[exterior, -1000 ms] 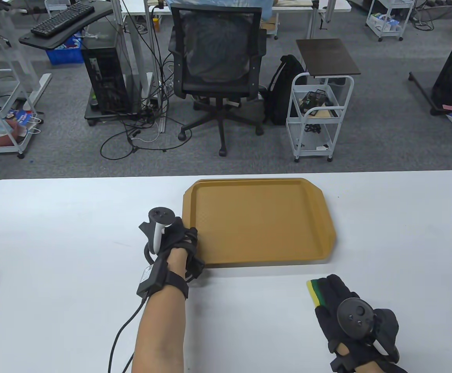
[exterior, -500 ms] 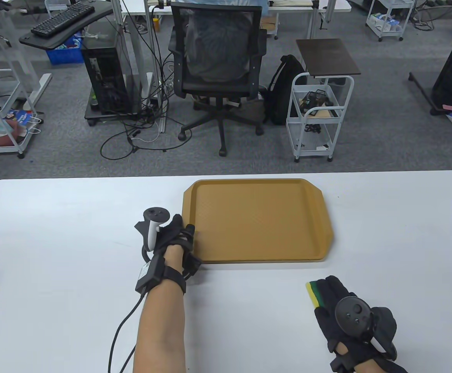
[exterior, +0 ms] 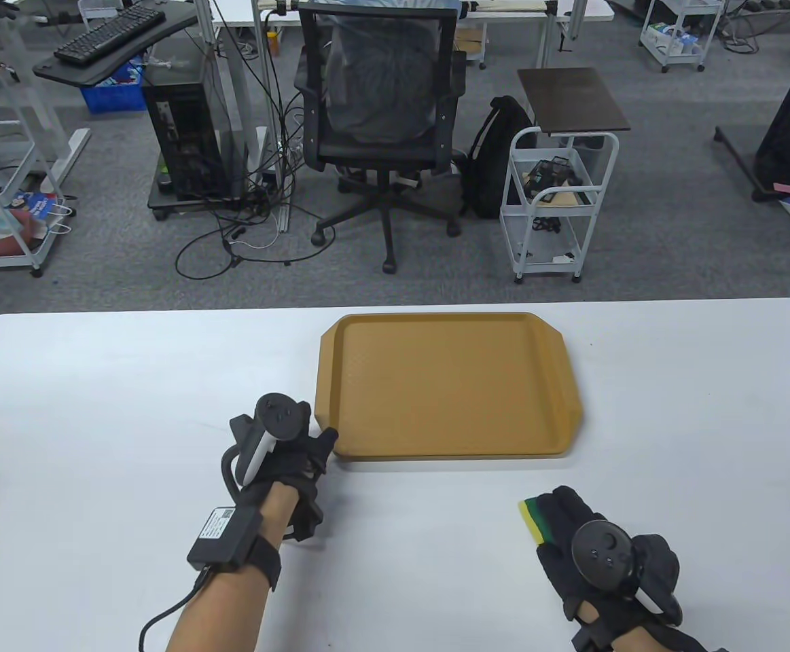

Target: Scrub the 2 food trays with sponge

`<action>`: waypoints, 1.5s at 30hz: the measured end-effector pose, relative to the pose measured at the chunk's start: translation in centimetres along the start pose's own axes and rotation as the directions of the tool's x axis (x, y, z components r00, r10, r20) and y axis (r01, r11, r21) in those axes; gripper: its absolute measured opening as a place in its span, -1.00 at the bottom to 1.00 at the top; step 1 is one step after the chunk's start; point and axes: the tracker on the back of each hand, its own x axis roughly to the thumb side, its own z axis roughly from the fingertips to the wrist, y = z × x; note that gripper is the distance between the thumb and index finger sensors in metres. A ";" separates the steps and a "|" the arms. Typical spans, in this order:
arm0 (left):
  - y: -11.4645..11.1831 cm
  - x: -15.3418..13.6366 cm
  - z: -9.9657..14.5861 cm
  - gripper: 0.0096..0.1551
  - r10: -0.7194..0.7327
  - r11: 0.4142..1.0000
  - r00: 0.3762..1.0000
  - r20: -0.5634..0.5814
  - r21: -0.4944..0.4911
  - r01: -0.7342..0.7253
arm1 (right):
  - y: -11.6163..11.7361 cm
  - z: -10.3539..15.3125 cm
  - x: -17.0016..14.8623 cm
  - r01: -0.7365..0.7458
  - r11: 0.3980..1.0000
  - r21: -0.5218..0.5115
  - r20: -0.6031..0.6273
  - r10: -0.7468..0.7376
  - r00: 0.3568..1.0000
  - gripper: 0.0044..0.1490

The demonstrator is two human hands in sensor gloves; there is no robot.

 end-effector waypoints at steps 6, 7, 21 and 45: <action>0.2 -0.5 6.6 0.05 -0.089 0.996 0.989 0.115 -0.008 0.091 | 1.7 -0.6 0.2 -0.040 0.998 0.051 0.006 0.040 0.999 -0.17; 0.0 -0.6 7.6 0.05 -0.114 0.993 0.987 0.111 -0.003 0.115 | 2.1 -0.7 0.3 -0.048 0.997 0.062 0.005 0.048 0.999 -0.17; -0.8 -2.1 11.6 0.09 -0.214 0.977 0.967 0.137 0.032 0.211 | 6.0 -2.0 -0.7 -0.105 0.982 0.157 -0.025 0.110 0.994 -0.32; -1.1 -1.6 12.0 0.08 -0.280 0.960 0.946 0.160 0.055 0.275 | 2.2 -0.5 -0.2 -0.036 0.999 0.033 0.015 0.035 0.999 -0.15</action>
